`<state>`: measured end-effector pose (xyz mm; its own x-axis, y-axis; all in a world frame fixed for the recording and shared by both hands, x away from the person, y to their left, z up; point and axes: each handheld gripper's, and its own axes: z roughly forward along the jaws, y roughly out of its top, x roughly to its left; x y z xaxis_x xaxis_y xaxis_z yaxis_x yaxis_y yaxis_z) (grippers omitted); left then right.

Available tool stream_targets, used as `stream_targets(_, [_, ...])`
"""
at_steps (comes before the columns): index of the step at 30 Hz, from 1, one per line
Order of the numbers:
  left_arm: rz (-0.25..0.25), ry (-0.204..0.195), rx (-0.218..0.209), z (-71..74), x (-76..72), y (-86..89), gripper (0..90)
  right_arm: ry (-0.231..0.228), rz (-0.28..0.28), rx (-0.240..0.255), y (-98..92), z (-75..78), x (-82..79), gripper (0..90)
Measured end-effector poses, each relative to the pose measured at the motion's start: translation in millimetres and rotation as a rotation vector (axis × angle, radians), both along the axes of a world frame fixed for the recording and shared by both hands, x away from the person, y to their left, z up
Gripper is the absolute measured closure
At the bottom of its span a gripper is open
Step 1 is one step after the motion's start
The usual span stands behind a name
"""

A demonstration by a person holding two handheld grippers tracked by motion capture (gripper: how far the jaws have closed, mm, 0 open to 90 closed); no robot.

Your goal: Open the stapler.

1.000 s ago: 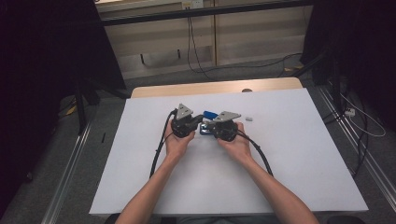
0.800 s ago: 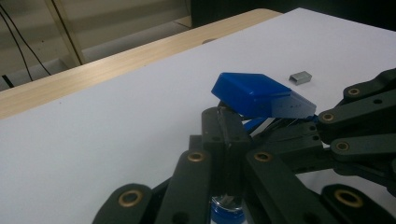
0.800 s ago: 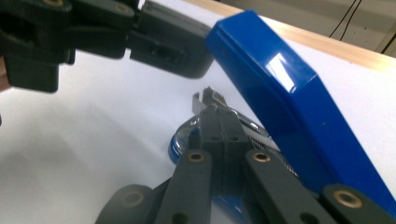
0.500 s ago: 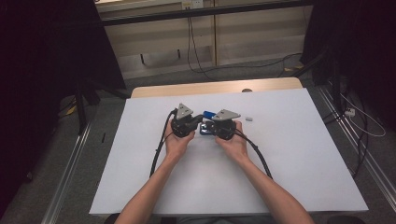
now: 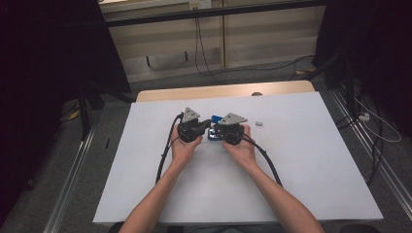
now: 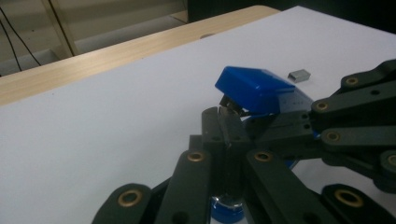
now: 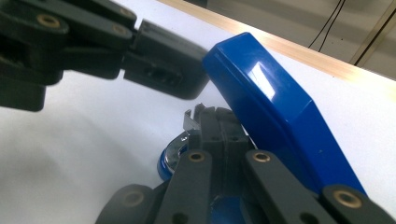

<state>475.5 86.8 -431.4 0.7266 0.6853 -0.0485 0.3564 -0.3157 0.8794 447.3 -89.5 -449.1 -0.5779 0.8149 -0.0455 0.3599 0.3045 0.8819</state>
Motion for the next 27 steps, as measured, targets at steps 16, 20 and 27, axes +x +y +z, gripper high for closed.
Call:
stream_targets(16, [-0.005, 0.004, 0.024, -10.1, 1.8, -7.2, 90.0, -0.006, -0.005, 0.002, 0.4, 0.3, 0.4, 90.0])
stream_targets(20, [-0.005, 0.003, 0.034, -11.3, 2.0, -7.9, 90.0, -0.008, -0.008, 0.005, -0.4, 1.4, 0.4, 90.0])
stream_targets(27, [-0.004, 0.012, 0.044, -14.3, 2.4, -7.9, 90.0, -0.009, -0.016, 0.004, -0.6, 2.2, 1.5, 90.0])
